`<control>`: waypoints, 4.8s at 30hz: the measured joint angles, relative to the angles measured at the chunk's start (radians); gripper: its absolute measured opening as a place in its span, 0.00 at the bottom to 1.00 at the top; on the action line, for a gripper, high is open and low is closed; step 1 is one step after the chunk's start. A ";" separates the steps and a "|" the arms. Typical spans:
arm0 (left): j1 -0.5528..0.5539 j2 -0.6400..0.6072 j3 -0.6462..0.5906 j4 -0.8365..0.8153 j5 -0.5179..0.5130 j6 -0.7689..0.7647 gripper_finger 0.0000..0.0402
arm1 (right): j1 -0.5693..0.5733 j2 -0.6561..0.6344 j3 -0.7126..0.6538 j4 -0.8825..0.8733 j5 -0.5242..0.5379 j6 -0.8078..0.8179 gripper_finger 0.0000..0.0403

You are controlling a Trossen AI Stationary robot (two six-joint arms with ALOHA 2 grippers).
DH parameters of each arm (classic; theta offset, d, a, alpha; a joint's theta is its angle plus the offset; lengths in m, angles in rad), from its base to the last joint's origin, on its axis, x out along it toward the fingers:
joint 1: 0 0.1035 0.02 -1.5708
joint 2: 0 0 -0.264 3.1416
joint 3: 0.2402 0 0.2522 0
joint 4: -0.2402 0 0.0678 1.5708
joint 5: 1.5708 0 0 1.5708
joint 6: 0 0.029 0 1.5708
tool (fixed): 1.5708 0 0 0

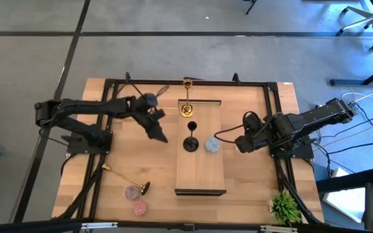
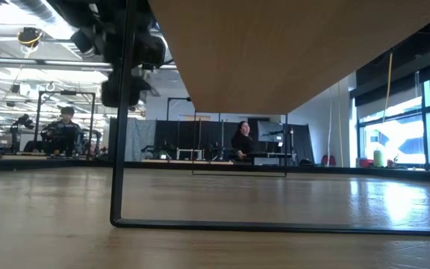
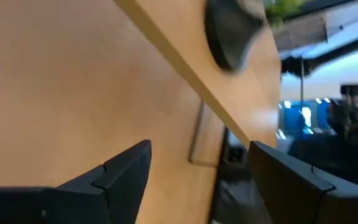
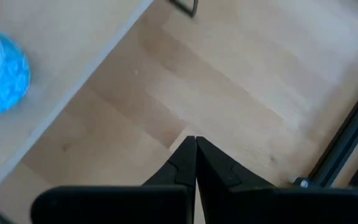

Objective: Pick & Place candle stick holders
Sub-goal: Put the red brown scented candle on the shelf

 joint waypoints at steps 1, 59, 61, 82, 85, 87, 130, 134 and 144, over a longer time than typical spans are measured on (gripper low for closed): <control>-0.027 0.000 0.000 -0.001 0.005 -0.027 0.66 | 0.000 0.000 0.000 -0.001 0.013 0.000 0.02; -1.183 0.383 0.500 -0.815 -0.819 -1.034 0.19 | 0.000 0.000 0.000 -0.005 0.110 -0.068 0.02; -1.189 0.420 0.519 -0.812 -0.848 -1.068 0.16 | 0.000 0.000 0.000 -0.002 0.112 -0.068 0.02; -1.127 0.468 0.522 -0.831 -0.813 -1.058 0.32 | 0.000 0.000 0.000 0.031 0.135 -0.071 0.02; -1.113 0.468 0.522 -0.831 -0.789 -1.021 0.34 | 0.001 0.000 0.000 0.031 0.132 -0.071 0.02; -1.105 0.468 0.522 -0.833 -0.781 -1.000 0.37 | 0.001 0.000 0.000 0.031 0.132 -0.071 0.02; -1.191 0.483 0.520 -0.887 -0.878 -1.138 0.85 | 0.001 0.000 0.000 0.054 0.124 -0.063 0.02; -1.192 0.518 0.519 -0.866 -0.822 -1.162 0.93 | 0.001 0.000 0.000 0.055 0.124 -0.062 0.02; -1.197 0.595 0.519 -0.834 -0.785 -1.213 0.99 | 0.001 0.000 0.000 0.060 0.109 -0.060 0.02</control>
